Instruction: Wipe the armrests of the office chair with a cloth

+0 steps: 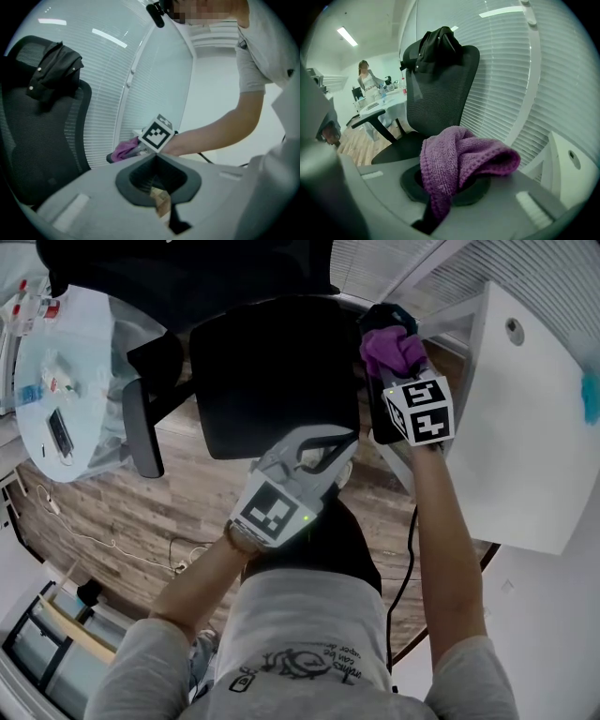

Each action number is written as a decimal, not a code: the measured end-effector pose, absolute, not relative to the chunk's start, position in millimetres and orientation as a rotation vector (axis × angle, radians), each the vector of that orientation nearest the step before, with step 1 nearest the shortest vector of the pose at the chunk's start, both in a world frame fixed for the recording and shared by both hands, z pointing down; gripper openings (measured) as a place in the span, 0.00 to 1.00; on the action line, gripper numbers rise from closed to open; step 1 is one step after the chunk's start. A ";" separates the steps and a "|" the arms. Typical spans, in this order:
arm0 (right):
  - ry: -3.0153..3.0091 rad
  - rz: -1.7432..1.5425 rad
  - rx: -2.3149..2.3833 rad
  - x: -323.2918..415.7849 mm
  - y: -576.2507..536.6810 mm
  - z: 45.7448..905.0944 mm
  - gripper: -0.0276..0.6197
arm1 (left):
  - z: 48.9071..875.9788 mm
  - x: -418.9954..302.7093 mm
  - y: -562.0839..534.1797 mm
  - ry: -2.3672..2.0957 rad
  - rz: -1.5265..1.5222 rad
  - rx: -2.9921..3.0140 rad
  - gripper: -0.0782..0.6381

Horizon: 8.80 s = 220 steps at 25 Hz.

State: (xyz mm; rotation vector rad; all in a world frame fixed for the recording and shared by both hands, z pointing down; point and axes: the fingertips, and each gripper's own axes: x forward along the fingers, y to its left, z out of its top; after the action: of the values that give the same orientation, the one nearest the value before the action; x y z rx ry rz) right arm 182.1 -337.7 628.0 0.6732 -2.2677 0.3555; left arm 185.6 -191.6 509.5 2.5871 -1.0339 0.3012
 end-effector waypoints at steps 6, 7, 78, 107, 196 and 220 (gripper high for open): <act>-2.259 0.370 0.658 169.3 -360.9 628.8 0.09 | 501.8 183.9 -186.7 -1.064 0.294 2.571 0.11; -2.256 0.373 0.656 167.6 -363.8 629.0 0.09 | 501.0 183.7 -185.6 -1.068 0.292 2.570 0.11; -2.253 0.378 0.627 214.2 -270.5 627.1 0.09 | 512.7 190.9 -176.8 -1.081 0.282 2.551 0.11; -2.217 0.280 0.594 148.1 -370.9 635.5 0.09 | 519.4 170.0 -184.2 -1.086 0.290 2.530 0.11; -2.852 0.007 1.002 305.8 -80.5 155.7 0.09 | 146.5 248.6 -74.2 -1.314 -0.082 2.741 0.11; -3.034 -0.019 0.147 60.9 14.9 186.1 0.09 | 179.8 26.5 39.8 -2.006 -0.095 2.284 0.11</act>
State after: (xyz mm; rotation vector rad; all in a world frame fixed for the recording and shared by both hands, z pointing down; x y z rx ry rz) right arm 60.9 14.9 186.1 0.1471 -3.0337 -0.0192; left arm 26.5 39.8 179.8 2.2839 -2.0060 -0.0948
